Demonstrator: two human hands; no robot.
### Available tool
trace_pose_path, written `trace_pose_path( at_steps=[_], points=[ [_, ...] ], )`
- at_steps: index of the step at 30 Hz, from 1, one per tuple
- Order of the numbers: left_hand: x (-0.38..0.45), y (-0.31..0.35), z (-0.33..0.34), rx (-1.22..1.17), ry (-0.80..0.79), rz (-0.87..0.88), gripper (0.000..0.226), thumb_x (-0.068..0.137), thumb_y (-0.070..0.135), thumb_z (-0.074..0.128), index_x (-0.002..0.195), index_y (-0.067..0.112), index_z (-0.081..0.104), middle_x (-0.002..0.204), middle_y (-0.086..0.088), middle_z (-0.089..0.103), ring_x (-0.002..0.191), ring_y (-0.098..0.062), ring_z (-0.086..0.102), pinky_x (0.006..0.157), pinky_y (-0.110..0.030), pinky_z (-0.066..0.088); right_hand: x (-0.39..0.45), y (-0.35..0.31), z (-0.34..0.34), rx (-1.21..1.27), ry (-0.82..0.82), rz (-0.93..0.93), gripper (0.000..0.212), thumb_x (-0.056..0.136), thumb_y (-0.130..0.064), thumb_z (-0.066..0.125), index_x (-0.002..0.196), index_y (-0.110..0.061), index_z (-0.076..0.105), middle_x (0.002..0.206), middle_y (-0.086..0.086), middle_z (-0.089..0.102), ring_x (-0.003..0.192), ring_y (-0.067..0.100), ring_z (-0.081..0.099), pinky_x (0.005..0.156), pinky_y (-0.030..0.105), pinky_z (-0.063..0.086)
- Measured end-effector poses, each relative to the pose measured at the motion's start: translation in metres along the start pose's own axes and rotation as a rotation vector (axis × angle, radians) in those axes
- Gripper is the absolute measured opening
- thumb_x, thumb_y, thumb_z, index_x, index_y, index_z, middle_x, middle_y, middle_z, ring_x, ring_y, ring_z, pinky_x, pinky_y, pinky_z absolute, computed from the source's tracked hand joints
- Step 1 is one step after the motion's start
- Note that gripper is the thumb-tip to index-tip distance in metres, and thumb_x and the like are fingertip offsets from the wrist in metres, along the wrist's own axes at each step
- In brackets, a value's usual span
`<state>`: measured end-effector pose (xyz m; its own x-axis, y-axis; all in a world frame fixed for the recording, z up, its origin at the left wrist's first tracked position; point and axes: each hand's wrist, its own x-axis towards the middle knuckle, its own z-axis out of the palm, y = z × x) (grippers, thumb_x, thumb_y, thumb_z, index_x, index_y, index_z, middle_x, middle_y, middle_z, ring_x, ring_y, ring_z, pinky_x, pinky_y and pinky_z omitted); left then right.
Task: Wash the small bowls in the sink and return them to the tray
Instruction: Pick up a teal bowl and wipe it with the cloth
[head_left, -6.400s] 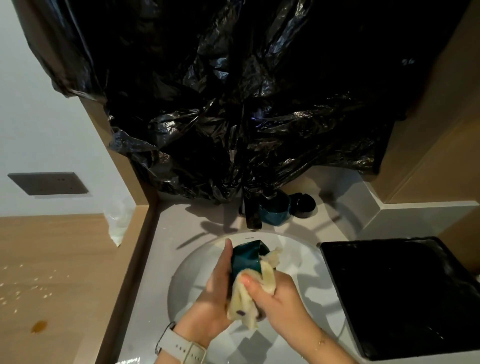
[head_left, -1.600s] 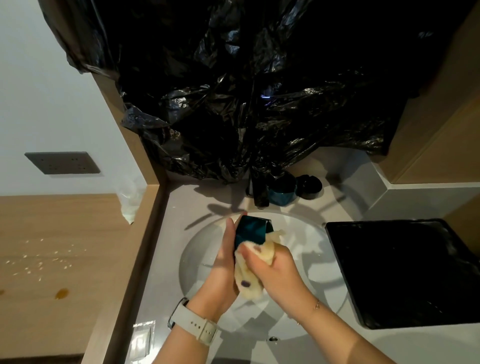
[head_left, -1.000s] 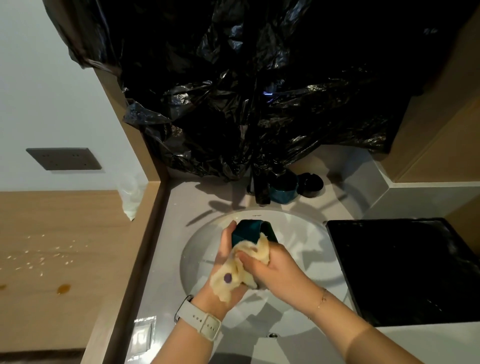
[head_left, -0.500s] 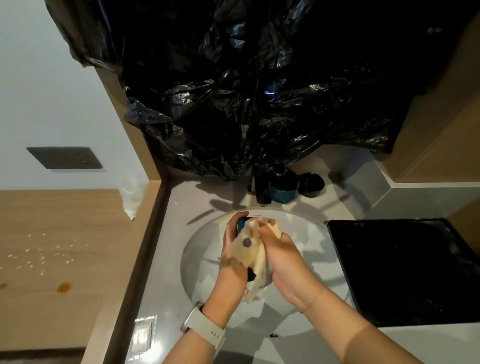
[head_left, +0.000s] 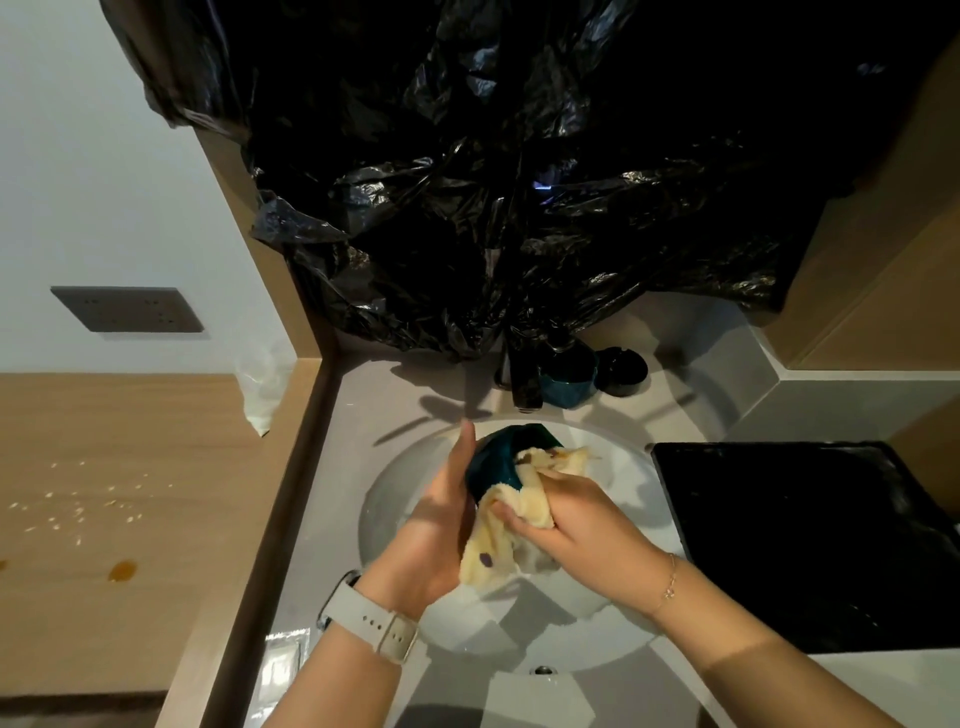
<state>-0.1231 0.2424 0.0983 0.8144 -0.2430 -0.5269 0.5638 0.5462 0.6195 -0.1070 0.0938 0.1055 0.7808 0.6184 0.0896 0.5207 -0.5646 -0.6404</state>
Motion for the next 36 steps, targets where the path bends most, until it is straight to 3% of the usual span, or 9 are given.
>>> trace_pose_path(
  at_steps=[8, 12, 15, 21, 24, 27, 31, 35, 36],
  points=[
    [0.002, -0.013, -0.002, -0.171, -0.028, 0.118, 0.050, 0.094, 0.045, 0.048, 0.127, 0.010, 0.064, 0.124, -0.018, 0.066, 0.109, -0.030, 0.066, 0.089, -0.041, 0.052, 0.006, -0.001, -0.017, -0.289, -0.167, -0.151, 0.019, 0.096, -0.036, 0.047, 0.096, -0.019, 0.055, 0.095, -0.007, 0.059, 0.091, 0.014, 0.052, 0.088, 0.030, 0.042],
    [0.000, -0.012, -0.009, -0.185, -0.011, 0.108, 0.051, 0.085, 0.050, 0.052, 0.124, 0.020, 0.065, 0.121, -0.012, 0.069, 0.106, -0.028, 0.068, 0.082, -0.046, 0.057, 0.012, -0.014, -0.048, -0.010, -0.078, 0.195, 0.032, 0.089, -0.046, 0.058, 0.109, -0.022, 0.049, 0.101, -0.006, 0.061, 0.094, 0.011, 0.058, 0.085, 0.031, 0.049],
    [-0.001, -0.014, -0.009, -0.142, -0.058, 0.073, 0.046, 0.087, 0.048, 0.050, 0.120, 0.020, 0.066, 0.118, -0.011, 0.071, 0.100, -0.031, 0.070, 0.070, -0.048, 0.060, 0.026, -0.024, -0.063, -0.303, -0.098, 0.248, 0.040, 0.090, -0.038, 0.057, 0.120, -0.018, 0.040, 0.099, 0.000, 0.058, 0.091, 0.020, 0.058, 0.080, 0.034, 0.050],
    [0.000, -0.021, -0.007, -0.144, -0.066, -0.017, 0.052, 0.082, 0.051, 0.055, 0.113, 0.011, 0.066, 0.097, -0.014, 0.071, 0.076, -0.031, 0.068, 0.063, -0.046, 0.060, 0.038, -0.022, -0.053, -0.350, -0.552, 0.173, 0.017, 0.086, -0.031, 0.061, 0.090, -0.015, 0.058, 0.086, -0.007, 0.058, 0.074, 0.003, 0.054, 0.062, 0.018, 0.046],
    [0.001, -0.022, -0.012, -0.146, -0.005, -0.042, 0.051, 0.080, 0.051, 0.058, 0.116, 0.015, 0.066, 0.108, -0.013, 0.073, 0.092, -0.034, 0.071, 0.072, -0.048, 0.060, 0.037, -0.013, -0.066, -0.268, -0.738, 0.170, 0.026, 0.090, -0.037, 0.056, 0.088, -0.012, 0.051, 0.078, -0.001, 0.049, 0.067, 0.009, 0.044, 0.058, 0.028, 0.039],
    [0.002, -0.023, -0.016, -0.174, 0.041, -0.061, 0.059, 0.075, 0.052, 0.062, 0.122, 0.017, 0.064, 0.115, -0.014, 0.072, 0.101, -0.035, 0.070, 0.073, -0.049, 0.060, 0.031, -0.003, -0.067, -0.105, -0.622, 0.187, 0.027, 0.085, -0.032, 0.065, 0.099, -0.021, 0.044, 0.091, 0.010, 0.057, 0.076, 0.020, 0.052, 0.068, 0.043, 0.049],
    [0.003, -0.021, -0.016, -0.209, 0.005, -0.088, 0.054, 0.080, 0.051, 0.059, 0.122, 0.017, 0.064, 0.112, -0.014, 0.072, 0.097, -0.035, 0.071, 0.071, -0.055, 0.059, 0.024, -0.001, -0.049, 0.086, -0.275, 0.266, 0.042, 0.081, -0.037, 0.069, 0.104, -0.044, 0.035, 0.090, 0.000, 0.062, 0.082, 0.013, 0.060, 0.074, 0.034, 0.052],
    [0.002, -0.022, -0.012, -0.114, -0.001, -0.119, 0.059, 0.079, 0.054, 0.057, 0.121, 0.013, 0.064, 0.112, -0.016, 0.071, 0.098, -0.036, 0.071, 0.072, -0.055, 0.058, 0.023, 0.007, -0.036, -0.287, -0.287, -0.076, 0.002, 0.091, -0.022, 0.057, 0.092, -0.021, 0.058, 0.100, -0.003, 0.055, 0.091, 0.014, 0.052, 0.082, 0.032, 0.046],
    [0.002, -0.022, -0.011, -0.101, 0.010, -0.116, 0.058, 0.079, 0.054, 0.057, 0.120, 0.013, 0.063, 0.110, -0.015, 0.072, 0.095, -0.035, 0.071, 0.069, -0.053, 0.058, 0.024, 0.010, -0.034, -0.340, -0.353, -0.128, 0.011, 0.092, -0.020, 0.052, 0.093, -0.015, 0.062, 0.105, -0.002, 0.053, 0.095, 0.015, 0.050, 0.086, 0.034, 0.044]
  ],
)
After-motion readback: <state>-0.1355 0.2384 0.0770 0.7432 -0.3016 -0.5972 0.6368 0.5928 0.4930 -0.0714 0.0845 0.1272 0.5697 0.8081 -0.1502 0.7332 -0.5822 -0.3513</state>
